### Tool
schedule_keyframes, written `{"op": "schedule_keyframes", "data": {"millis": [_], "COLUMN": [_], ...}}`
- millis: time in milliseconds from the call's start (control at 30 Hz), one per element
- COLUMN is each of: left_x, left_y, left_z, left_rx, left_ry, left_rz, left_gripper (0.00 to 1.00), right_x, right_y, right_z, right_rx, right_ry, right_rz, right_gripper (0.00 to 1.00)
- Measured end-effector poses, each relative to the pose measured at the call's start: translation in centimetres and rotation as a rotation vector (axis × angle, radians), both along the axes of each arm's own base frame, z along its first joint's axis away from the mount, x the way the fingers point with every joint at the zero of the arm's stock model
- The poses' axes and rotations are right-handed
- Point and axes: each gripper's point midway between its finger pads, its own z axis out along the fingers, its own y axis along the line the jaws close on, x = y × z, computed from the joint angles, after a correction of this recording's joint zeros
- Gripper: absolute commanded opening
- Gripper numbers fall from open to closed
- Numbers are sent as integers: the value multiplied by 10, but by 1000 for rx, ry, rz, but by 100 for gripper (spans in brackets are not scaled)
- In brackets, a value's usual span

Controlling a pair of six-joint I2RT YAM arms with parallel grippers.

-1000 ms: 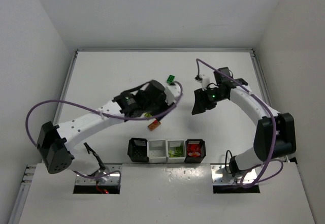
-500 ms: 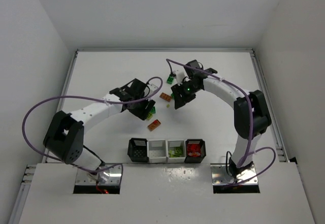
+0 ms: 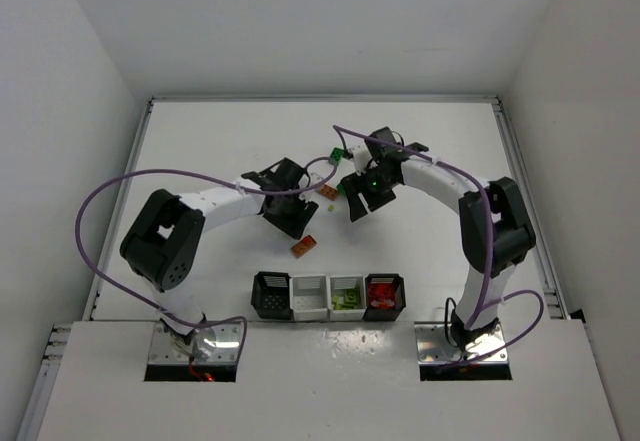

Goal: Sort the legos into containers by color

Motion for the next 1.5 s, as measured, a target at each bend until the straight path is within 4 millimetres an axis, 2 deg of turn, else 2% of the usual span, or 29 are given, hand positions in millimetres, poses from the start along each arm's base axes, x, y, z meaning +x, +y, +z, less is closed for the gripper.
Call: {"op": "schedule_keyframes", "data": {"millis": [133, 233, 333, 367, 467, 500, 567, 667, 800, 900, 967, 1067, 1167, 1233, 1333, 1500], "left_x": [10, 14, 15, 15, 18, 19, 22, 27, 36, 46, 53, 61, 62, 62, 60, 55], "left_y": [-6, -7, -8, -8, -8, -8, -7, -3, 12, 35, 52, 72, 72, 69, 69, 70], "left_z": [-2, -4, -8, -11, -14, -14, -14, -14, -10, 8, 32, 74, 111, 129, 142, 147], "left_rx": [-9, -11, -9, -8, -8, -9, -15, -28, -55, -98, -137, -184, -227, -251, -272, -285], "left_ry": [-22, -30, -27, -24, -22, -23, -24, -25, -13, -30, -71, -168, -241, -273, -294, -292], "left_rz": [2, 2, 1, 2, 5, 6, 12, 25, 53, 105, 143, 186, 175, 165, 161, 167], "left_gripper": [65, 61, 50, 42, 34, 27, 20, 18, 15, 15, 15, 15, 15, 15, 16, 16], "right_x": [2, 5, 6, 6, 6, 6, 6, 5, 5, 5, 6, 11, 16, 19, 21, 33], "right_y": [1, 1, 1, 1, 1, 1, 0, 0, 4, 11, 19, 35, 55, 65, 77, 85], "right_z": [3, 7, 11, 12, 13, 13, 13, 13, 13, 15, 15, 12, 6, 0, -9, -24], "right_rx": [7, 15, 22, 23, 26, 26, 26, 27, 39, 68, 84, 88, 63, 29, -16, -87], "right_ry": [-14, -30, -40, -42, -47, -47, -46, -44, -43, -47, -43, -48, -66, -85, -103, -121], "right_rz": [-3, -8, -14, -15, -19, -20, -21, -20, -14, 3, 18, 45, 84, 103, 124, 135], "right_gripper": [67, 67, 67, 67, 67, 67, 67, 65, 56, 38, 32, 32, 36, 37, 40, 41]}}
